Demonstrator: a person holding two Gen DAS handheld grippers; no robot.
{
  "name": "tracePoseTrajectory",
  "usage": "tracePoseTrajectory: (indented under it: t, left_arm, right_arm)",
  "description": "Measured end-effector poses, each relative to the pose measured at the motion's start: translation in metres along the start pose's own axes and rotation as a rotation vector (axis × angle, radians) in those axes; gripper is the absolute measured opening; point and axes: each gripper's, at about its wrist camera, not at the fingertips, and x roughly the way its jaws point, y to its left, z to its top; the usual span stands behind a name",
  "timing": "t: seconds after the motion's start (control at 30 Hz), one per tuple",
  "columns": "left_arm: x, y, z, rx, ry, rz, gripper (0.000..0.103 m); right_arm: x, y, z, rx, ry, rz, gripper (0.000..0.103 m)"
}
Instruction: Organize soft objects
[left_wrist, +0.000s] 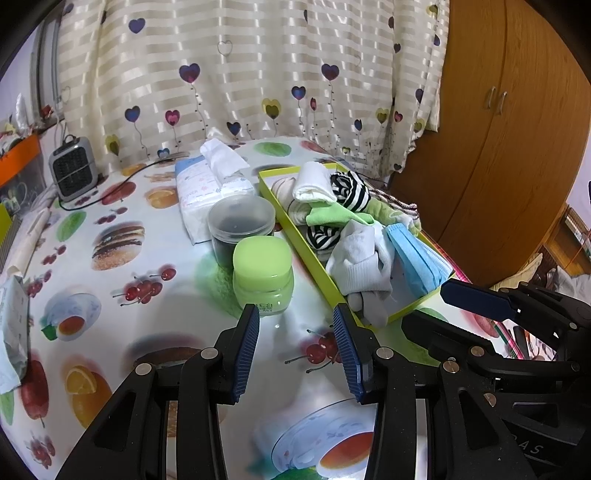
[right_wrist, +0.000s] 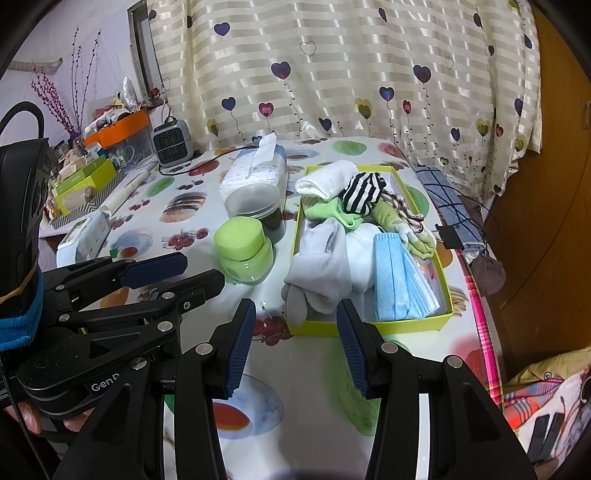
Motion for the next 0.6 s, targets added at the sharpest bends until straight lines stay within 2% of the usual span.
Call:
tracePoseTrajectory:
  t: [0.6]
  left_arm:
    - [0.0003, -0.0013, 0.0012, 0.001, 0.004, 0.001, 0.040]
  right_arm:
    - [0.0002, -0.0018, -0.0008, 0.002, 0.001, 0.002, 0.047]
